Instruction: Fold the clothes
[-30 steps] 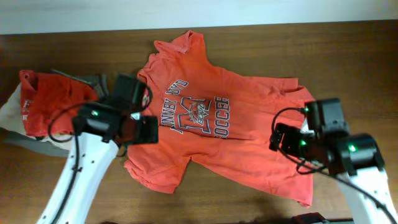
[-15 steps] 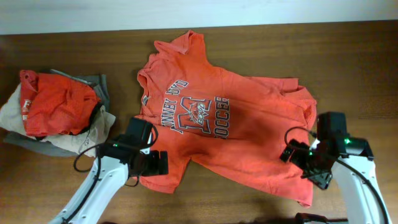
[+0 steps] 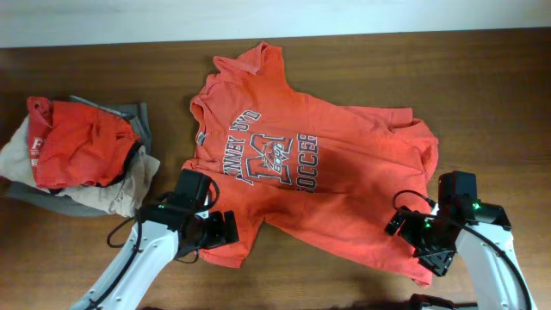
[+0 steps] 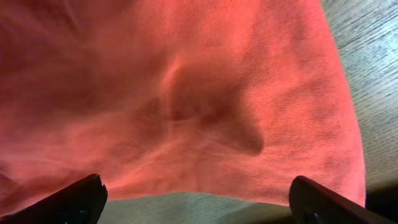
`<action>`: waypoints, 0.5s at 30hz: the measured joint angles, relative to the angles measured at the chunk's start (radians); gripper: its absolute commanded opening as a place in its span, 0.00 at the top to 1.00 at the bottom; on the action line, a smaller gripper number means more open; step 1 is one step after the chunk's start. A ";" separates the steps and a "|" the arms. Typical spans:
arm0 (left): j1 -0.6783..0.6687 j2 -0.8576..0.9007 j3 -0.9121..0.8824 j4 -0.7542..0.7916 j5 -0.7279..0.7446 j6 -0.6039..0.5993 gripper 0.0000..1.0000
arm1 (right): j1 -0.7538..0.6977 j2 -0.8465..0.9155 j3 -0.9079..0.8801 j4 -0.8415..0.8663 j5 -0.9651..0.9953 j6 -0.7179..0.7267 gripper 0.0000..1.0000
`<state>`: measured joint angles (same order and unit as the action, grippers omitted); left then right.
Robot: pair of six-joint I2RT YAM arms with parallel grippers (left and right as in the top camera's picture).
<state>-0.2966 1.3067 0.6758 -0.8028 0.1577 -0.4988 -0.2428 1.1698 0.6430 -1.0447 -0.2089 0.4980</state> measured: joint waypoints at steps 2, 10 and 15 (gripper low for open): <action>0.000 0.000 0.000 0.000 0.000 -0.038 0.01 | 0.000 0.000 0.000 0.004 0.000 0.001 0.01; 0.000 0.068 -0.010 0.002 0.035 -0.104 0.05 | 0.000 0.005 0.000 0.010 0.000 0.005 0.01; 0.000 0.134 -0.011 0.010 0.047 -0.112 0.21 | 0.000 0.044 -0.003 0.021 -0.009 0.023 0.01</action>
<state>-0.2966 1.4403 0.6647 -0.7933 0.2050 -0.6106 -0.2432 1.2140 0.6395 -1.0233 -0.2180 0.5205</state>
